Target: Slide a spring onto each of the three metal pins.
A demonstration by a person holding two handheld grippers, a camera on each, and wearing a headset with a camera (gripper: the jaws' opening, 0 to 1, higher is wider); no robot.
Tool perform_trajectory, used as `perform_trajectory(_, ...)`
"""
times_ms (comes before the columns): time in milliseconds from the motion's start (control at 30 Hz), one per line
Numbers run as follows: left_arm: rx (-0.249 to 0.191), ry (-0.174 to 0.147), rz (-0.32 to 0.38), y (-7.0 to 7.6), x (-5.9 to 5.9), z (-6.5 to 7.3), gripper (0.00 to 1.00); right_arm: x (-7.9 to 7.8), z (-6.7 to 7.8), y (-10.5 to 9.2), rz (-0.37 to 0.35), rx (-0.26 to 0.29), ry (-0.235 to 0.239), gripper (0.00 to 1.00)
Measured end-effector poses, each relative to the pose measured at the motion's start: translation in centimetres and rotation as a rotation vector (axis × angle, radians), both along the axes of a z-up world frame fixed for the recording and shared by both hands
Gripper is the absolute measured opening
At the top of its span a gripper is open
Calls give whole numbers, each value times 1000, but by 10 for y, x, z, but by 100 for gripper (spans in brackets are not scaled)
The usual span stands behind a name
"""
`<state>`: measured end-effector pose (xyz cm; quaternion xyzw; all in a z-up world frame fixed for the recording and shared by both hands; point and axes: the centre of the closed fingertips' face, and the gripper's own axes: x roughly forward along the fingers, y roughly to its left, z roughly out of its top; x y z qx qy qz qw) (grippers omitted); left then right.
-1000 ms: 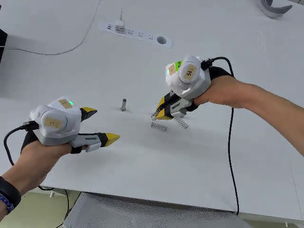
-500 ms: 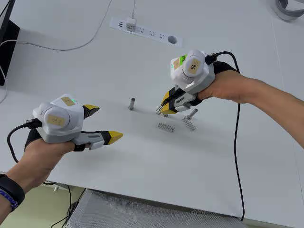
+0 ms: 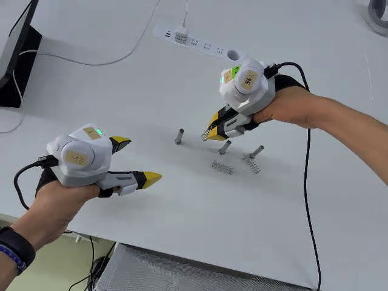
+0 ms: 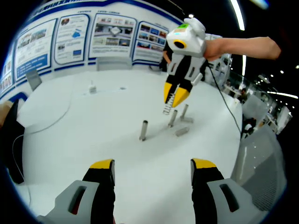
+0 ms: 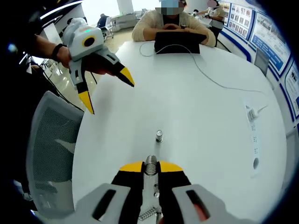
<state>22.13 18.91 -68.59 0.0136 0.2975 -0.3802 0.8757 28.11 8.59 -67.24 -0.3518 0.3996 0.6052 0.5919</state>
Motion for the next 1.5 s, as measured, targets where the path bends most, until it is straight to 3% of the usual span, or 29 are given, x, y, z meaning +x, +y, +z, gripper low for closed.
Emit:
perform_trajectory(500,5,4,35,10,1,0,74,11,-1,18,24,7,-6,12)
perform_trajectory(1500,-19,21,68,22,-4,-2,72,17,-17,43,68,-2,8,12)
